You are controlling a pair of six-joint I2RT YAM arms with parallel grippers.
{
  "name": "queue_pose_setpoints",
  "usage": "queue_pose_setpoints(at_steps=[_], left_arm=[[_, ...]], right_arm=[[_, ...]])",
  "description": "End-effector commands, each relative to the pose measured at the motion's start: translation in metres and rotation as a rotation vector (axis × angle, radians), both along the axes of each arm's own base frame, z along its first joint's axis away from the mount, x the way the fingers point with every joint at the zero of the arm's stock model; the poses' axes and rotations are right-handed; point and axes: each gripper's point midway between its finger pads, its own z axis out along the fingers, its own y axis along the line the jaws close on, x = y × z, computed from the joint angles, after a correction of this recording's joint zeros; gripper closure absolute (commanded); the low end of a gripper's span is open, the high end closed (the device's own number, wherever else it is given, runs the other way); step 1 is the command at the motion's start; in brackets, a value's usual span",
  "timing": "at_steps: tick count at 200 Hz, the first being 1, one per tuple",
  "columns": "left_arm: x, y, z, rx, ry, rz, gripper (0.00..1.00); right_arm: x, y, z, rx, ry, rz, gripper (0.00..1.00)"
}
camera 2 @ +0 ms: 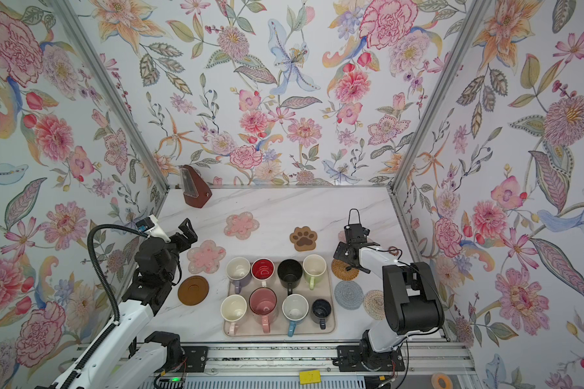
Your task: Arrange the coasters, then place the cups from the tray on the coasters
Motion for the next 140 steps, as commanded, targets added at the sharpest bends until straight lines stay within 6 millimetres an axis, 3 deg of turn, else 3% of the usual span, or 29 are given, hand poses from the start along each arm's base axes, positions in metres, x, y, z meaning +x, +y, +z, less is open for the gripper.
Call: queue_pose_setpoints(at_steps=[1, 55, 140], left_arm=[[0.000, 0.001, 0.015, -0.019, -0.048, 0.000, 0.01], [-0.004, 0.003, 0.015, -0.015, -0.053, 0.010, 0.01], [-0.006, 0.003, 0.024, -0.018, -0.069, 0.005, 0.01]], right_arm=[[0.009, -0.001, -0.001, 0.003, -0.020, -0.037, 0.01], [0.025, 0.003, -0.007, 0.038, -0.044, -0.076, 0.01], [0.097, -0.023, -0.001, 0.001, -0.100, -0.128, 0.01]])
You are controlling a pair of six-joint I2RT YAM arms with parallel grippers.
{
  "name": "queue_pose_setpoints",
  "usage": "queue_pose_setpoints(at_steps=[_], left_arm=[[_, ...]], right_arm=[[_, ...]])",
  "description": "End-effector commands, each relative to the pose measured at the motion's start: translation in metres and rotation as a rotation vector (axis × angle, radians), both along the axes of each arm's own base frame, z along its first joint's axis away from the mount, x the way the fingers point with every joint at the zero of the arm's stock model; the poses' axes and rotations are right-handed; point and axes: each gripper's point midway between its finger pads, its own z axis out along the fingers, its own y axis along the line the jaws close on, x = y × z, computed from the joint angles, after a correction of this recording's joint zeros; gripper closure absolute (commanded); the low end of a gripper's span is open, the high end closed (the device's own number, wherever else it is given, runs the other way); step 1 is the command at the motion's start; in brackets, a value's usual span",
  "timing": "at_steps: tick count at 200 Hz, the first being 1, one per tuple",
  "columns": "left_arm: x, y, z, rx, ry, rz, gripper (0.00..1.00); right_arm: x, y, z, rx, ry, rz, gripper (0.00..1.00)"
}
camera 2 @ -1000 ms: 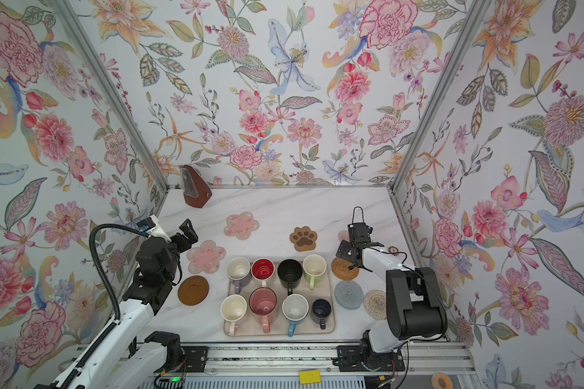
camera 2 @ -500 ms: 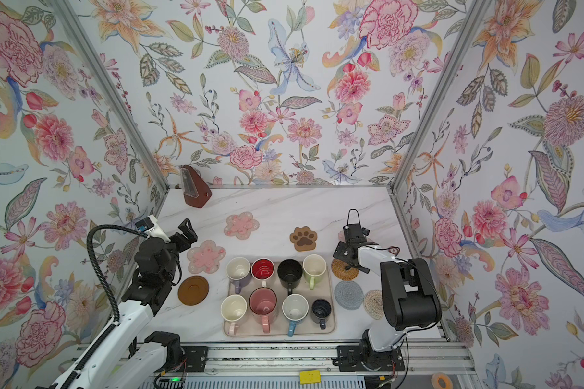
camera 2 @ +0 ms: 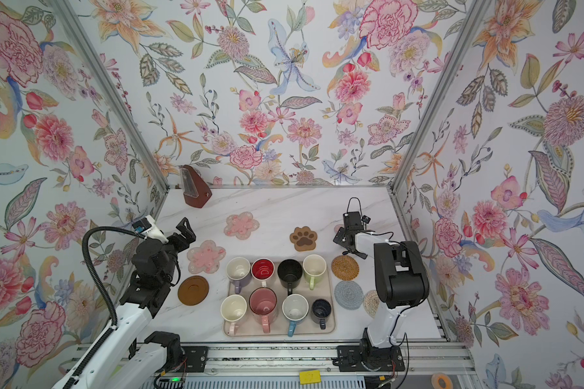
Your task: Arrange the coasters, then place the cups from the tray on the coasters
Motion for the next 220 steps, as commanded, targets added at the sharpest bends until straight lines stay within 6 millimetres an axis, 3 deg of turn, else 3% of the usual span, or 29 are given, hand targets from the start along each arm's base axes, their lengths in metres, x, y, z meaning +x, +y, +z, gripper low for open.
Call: queue_pose_setpoints(at_steps=[1, 37, 71, 102, 130, 220], left_arm=[[0.000, 0.001, 0.013, -0.009, -0.034, 0.000, 0.01], [0.001, -0.002, 0.013, -0.029, -0.038, -0.014, 0.01], [0.002, -0.001, 0.012, -0.029, -0.034, -0.010, 0.01], [0.005, -0.001, 0.015, -0.021, -0.030, -0.011, 0.01], [0.007, -0.002, 0.016, -0.023, -0.037, -0.016, 0.01], [0.003, 0.000, 0.016, -0.010, -0.039, -0.008, 0.01]], right_arm=[[0.018, -0.012, -0.001, -0.012, 0.001, -0.017, 0.01], [0.031, -0.021, 0.015, -0.058, 0.021, 0.034, 0.01], [0.011, -0.005, 0.029, -0.084, 0.033, 0.103, 0.01], [-0.012, 0.017, 0.024, -0.078, 0.065, 0.146, 0.01], [-0.019, 0.030, 0.013, -0.088, 0.091, 0.169, 0.01], [0.006, 0.024, 0.001, -0.203, 0.158, 0.205, 0.01]])
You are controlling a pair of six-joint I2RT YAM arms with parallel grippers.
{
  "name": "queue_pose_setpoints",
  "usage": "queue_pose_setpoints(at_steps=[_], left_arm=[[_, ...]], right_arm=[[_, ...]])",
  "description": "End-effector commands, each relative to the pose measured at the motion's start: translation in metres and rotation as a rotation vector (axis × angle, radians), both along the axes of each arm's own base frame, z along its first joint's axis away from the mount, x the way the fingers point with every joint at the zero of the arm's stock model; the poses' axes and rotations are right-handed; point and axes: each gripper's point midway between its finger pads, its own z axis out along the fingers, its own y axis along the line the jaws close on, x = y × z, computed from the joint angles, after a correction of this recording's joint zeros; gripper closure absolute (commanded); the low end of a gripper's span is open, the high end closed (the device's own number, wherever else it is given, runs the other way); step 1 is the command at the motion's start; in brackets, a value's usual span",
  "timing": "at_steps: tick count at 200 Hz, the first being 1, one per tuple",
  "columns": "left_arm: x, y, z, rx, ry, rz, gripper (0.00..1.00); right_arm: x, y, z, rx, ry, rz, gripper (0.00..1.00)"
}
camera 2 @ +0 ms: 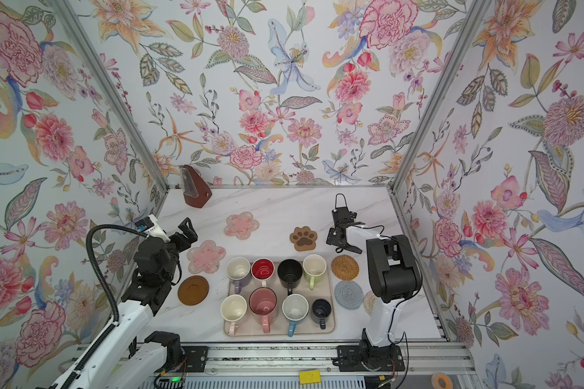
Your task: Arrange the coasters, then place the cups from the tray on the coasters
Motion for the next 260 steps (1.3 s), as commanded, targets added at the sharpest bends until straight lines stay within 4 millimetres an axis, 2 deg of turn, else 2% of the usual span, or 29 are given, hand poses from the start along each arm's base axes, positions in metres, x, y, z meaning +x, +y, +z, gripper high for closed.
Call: queue_pose_setpoints(at_steps=[1, 59, 139, 162, 200, 227, 260], left_arm=[[-0.002, 0.004, 0.023, 0.000, -0.061, 0.010, 0.01], [-0.004, 0.006, 0.023, 0.006, -0.059, 0.018, 0.01], [-0.006, 0.007, 0.029, 0.009, -0.069, 0.020, 0.01], [-0.007, 0.008, 0.028, 0.009, -0.070, 0.025, 0.01], [-0.008, 0.008, 0.029, 0.006, -0.073, 0.026, 0.01], [-0.009, 0.008, 0.030, 0.002, -0.077, 0.028, 0.01], [-0.008, 0.008, 0.030, -0.008, -0.081, 0.027, 0.01]], right_arm=[[0.008, -0.006, 0.001, -0.065, 0.024, 0.018, 0.01], [0.020, -0.011, -0.007, -0.087, 0.055, 0.020, 0.01], [0.030, -0.034, -0.010, -0.014, 0.093, -0.027, 0.01], [0.029, -0.049, -0.007, -0.032, 0.095, -0.038, 0.01], [0.029, -0.074, -0.013, 0.017, 0.110, -0.062, 0.01], [0.040, -0.090, -0.007, 0.039, 0.085, -0.089, 0.01], [0.055, -0.105, -0.013, 0.067, 0.077, -0.119, 0.01]])
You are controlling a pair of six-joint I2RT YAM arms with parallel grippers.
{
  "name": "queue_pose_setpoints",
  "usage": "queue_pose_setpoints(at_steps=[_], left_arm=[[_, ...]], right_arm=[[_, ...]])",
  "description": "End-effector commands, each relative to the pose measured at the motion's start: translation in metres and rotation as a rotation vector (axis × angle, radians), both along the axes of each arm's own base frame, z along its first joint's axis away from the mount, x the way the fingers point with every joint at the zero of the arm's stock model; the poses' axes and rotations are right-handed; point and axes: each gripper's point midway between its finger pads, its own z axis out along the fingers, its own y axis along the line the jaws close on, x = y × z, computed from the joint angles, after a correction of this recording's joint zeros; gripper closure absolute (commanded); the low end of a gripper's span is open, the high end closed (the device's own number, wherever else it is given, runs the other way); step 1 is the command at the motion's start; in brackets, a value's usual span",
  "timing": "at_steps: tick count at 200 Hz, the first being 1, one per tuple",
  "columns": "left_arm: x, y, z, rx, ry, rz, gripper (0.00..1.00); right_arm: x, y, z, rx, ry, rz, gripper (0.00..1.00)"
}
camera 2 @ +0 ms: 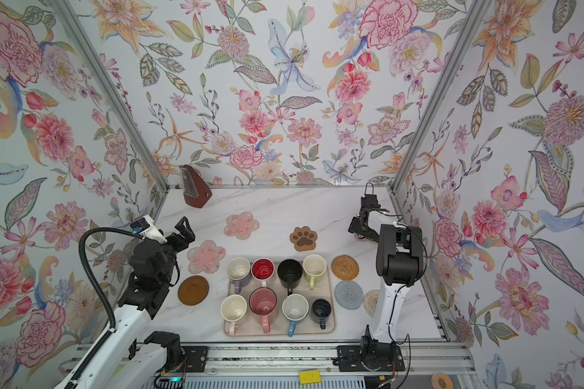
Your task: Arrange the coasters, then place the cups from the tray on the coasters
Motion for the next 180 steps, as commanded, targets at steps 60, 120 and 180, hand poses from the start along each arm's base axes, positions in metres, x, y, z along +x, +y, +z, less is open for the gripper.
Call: queue_pose_setpoints(at_steps=[60, 120, 180], left_arm=[[0.003, 0.003, 0.024, -0.007, -0.045, 0.009, 0.01], [0.006, 0.000, 0.026, -0.036, -0.051, -0.003, 0.01], [0.006, -0.001, 0.026, -0.043, -0.055, -0.009, 0.01]], right_arm=[[0.023, -0.017, -0.025, 0.064, 0.043, -0.029, 0.01], [0.034, -0.029, -0.031, 0.132, 0.026, -0.070, 0.01], [0.033, -0.020, 0.023, 0.111, -0.071, -0.038, 0.01]])
